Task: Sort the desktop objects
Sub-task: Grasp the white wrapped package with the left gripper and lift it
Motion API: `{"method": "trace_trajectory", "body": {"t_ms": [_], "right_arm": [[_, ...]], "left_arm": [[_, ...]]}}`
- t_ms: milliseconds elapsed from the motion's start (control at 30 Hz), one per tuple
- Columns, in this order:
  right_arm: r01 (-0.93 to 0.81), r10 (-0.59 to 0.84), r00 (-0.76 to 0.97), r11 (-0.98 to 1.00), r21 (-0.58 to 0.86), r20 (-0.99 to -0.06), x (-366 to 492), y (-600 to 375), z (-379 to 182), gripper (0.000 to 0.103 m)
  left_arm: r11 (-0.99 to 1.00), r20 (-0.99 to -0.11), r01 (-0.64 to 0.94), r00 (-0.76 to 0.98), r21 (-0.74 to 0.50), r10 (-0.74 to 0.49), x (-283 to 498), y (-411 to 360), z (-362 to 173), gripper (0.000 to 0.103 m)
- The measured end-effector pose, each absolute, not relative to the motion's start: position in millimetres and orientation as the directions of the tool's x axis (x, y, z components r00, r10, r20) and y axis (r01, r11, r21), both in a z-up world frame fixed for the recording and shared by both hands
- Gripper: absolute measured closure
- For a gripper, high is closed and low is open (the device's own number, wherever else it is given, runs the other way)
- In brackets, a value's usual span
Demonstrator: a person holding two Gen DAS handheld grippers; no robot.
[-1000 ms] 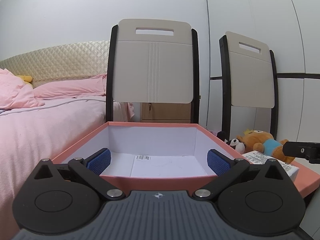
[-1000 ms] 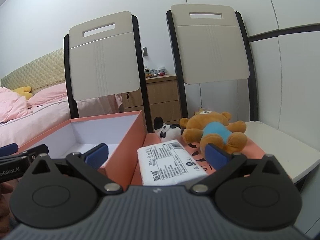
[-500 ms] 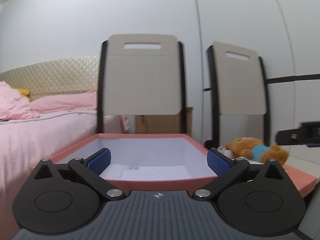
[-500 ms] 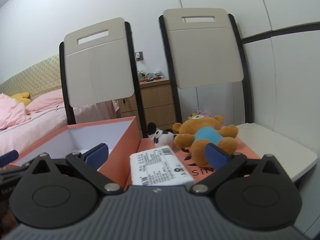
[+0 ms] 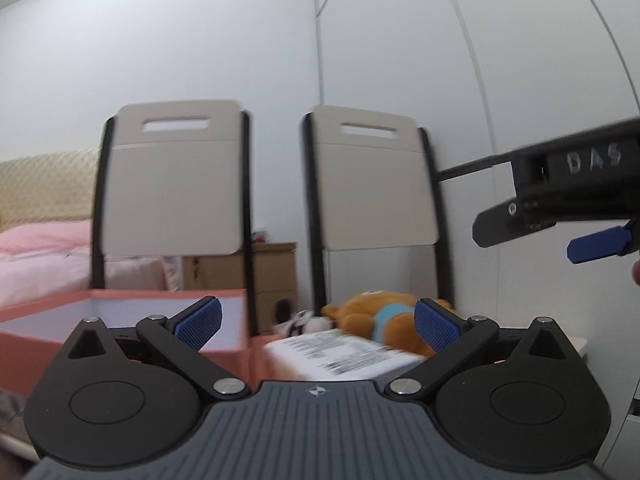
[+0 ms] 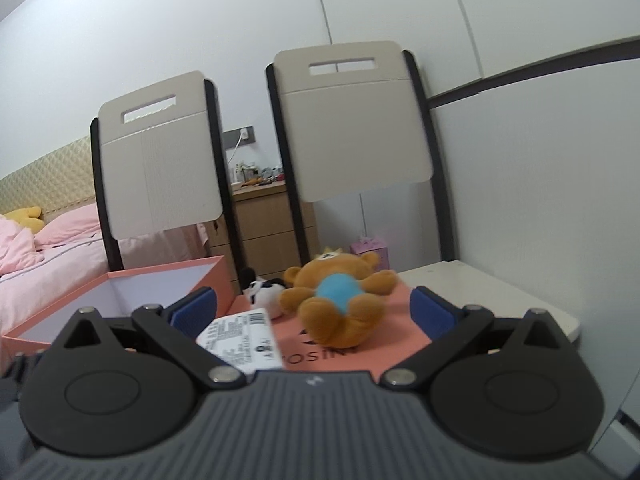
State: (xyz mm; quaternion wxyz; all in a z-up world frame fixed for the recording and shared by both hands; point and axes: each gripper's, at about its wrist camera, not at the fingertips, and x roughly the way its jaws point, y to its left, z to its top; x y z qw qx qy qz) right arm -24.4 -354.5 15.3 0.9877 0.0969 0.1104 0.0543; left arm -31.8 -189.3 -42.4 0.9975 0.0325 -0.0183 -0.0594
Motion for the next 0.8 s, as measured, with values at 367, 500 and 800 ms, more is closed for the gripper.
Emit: {"method": "trace_trajectory", "body": {"t_ms": [367,500,800], "right_arm": [[-0.074,0.129,0.971,0.963,0.26,-0.2,-44.1,-396.5,12.6,0.0],[-0.083,0.14,0.97,0.958,0.273,-0.197,-47.0,-401.2,11.8,0.0],[-0.096,0.157,0.969,0.951,0.295,-0.193,-44.7,-399.4,11.7,0.0]], "left_arm": [[0.998,-0.102,-0.006,0.995,0.055,0.012,18.0,-244.1,-65.3,0.0],[0.994,-0.143,-0.079,0.986,0.081,0.09,27.0,-250.5,-74.2,0.0],[0.997,-0.219,-0.055,0.974,0.049,0.064,36.1,-239.4,-76.1,0.012]]}}
